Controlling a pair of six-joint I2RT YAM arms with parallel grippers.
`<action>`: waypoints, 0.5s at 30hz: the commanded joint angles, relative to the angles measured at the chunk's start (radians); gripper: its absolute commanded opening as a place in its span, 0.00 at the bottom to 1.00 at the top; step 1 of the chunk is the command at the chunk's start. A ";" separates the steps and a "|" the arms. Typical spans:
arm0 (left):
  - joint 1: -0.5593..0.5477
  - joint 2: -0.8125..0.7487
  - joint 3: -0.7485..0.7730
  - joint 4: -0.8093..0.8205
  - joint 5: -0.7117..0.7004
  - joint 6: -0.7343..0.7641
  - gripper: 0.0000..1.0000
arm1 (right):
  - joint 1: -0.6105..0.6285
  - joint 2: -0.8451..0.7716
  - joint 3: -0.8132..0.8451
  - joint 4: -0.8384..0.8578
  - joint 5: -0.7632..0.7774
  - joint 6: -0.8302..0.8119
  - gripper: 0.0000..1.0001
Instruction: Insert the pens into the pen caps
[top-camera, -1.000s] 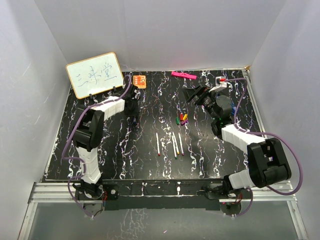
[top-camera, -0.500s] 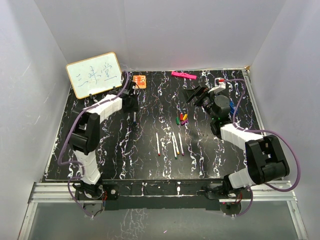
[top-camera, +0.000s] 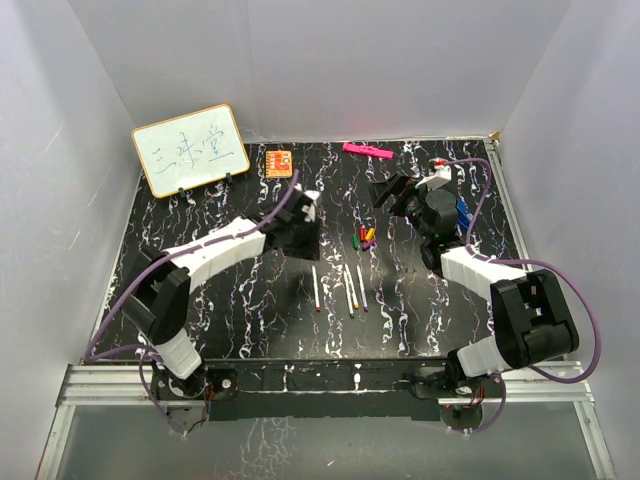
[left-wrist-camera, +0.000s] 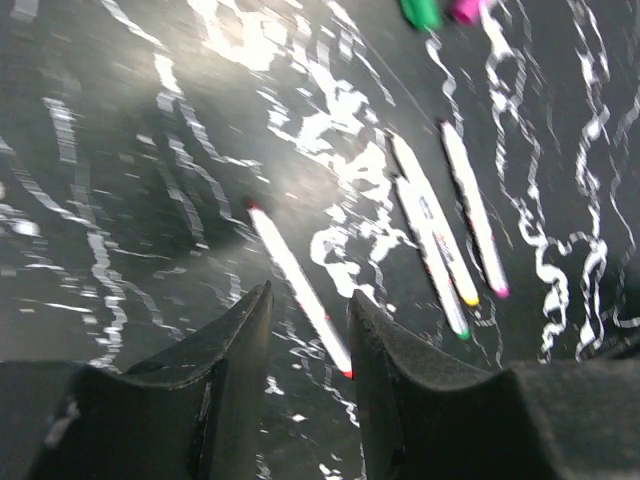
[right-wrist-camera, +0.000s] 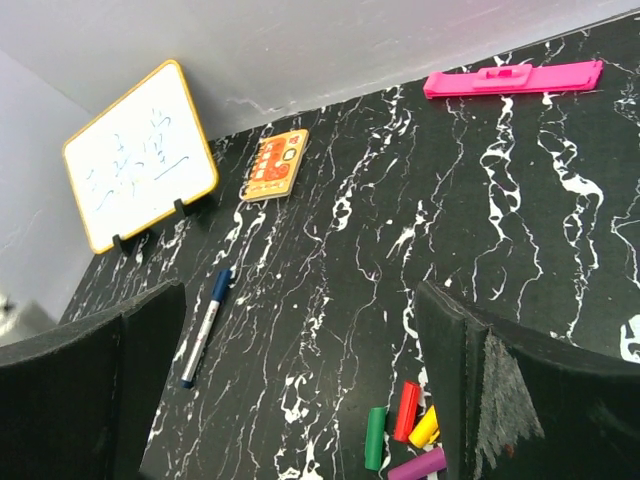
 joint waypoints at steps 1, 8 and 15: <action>-0.073 -0.034 -0.030 -0.041 0.040 -0.046 0.36 | -0.005 -0.034 0.026 0.019 0.048 -0.023 0.97; -0.114 0.040 0.008 -0.124 0.023 -0.065 0.42 | -0.005 -0.060 0.001 0.018 0.048 -0.027 0.98; -0.159 0.088 0.062 -0.214 -0.023 -0.089 0.42 | -0.005 -0.058 -0.005 0.018 0.052 -0.023 0.98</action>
